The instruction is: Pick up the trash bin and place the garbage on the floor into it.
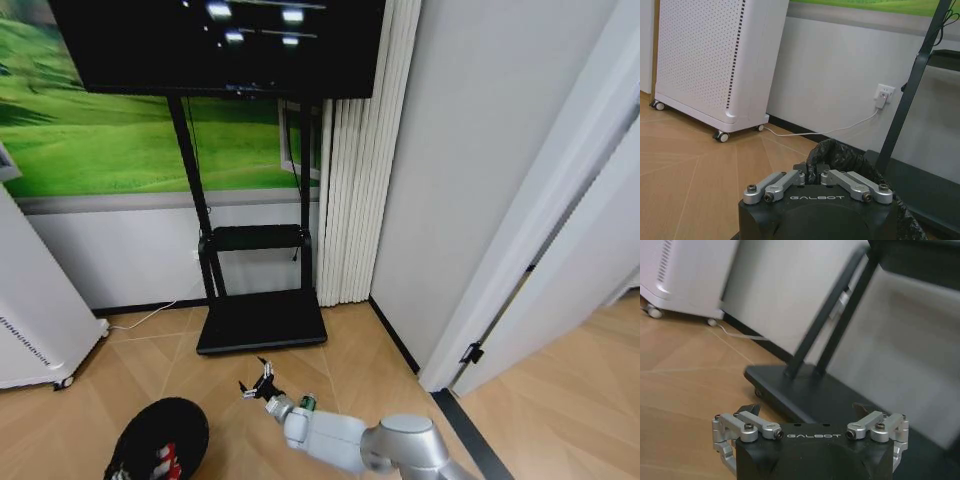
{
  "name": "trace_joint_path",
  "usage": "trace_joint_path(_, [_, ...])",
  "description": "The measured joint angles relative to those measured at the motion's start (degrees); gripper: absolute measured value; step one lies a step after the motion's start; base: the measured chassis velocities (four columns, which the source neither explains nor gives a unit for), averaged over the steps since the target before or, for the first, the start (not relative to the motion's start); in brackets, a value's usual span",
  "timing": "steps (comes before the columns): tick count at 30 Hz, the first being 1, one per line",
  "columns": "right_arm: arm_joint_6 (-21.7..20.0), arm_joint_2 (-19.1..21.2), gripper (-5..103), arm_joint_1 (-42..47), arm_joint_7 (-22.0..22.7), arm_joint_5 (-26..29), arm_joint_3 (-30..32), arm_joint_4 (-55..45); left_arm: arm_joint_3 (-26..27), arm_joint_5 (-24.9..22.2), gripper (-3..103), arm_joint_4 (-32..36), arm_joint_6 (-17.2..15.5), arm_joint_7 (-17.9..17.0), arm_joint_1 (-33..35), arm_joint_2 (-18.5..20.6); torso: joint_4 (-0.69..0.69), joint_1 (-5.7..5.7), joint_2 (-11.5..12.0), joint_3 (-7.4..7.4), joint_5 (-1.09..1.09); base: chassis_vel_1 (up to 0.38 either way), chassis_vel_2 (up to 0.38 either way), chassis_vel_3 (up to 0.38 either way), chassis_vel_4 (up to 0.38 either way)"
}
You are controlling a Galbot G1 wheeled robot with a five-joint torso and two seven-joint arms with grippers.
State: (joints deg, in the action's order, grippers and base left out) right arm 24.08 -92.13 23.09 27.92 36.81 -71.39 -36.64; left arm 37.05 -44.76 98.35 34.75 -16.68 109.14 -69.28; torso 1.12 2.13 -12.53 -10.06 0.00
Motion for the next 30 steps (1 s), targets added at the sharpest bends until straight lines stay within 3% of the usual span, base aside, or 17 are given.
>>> trace_joint_path(1, [0.0, 0.0, 100, 0.0, 0.0, 0.0, 0.0, 0.0, 0.0, 0.0, 8, 0.0, 0.0, 0.0, 0.0, 0.0, 0.00, 0.00, 0.0, 0.00, 0.00, 0.000, 0.000, 0.000, 0.000])
trace_joint_path(4, [-2.9, 0.0, 100, 0.4, 1.7, 7.5, 0.4, -1.6, 0.4, -0.6, 8, -0.6, 0.2, 0.3, -0.2, 0.1, 0.00, 0.00, 0.0, 0.00, 0.00, 0.000, 0.000, 0.000, 0.000])
trace_joint_path(11, [-5.7, 0.0, 100, 1.7, 3.9, 14.3, 2.0, -1.7, 0.7, -1.2, 8, -1.4, 0.2, 0.4, -0.8, 0.4, 0.00, 0.00, 0.0, 0.00, 0.00, 0.000, 0.000, 0.000, 0.000])
trace_joint_path(20, [-8.1, 0.0, 100, 2.3, 5.7, 15.2, 2.8, -1.5, 0.4, -1.3, 8, -2.2, 0.3, 0.6, -1.3, 0.4, -0.01, 0.00, 0.0, 0.00, 0.01, 0.000, 0.000, 0.000, 0.000])
trace_joint_path(30, [-13.9, 0.0, 100, 3.3, 8.8, 19.2, 3.5, -1.4, -0.4, -1.2, 8, -3.6, 0.4, 0.7, -2.5, 0.4, -0.01, 0.00, 0.0, 0.00, 0.02, 0.000, 0.000, 0.000, 0.000])
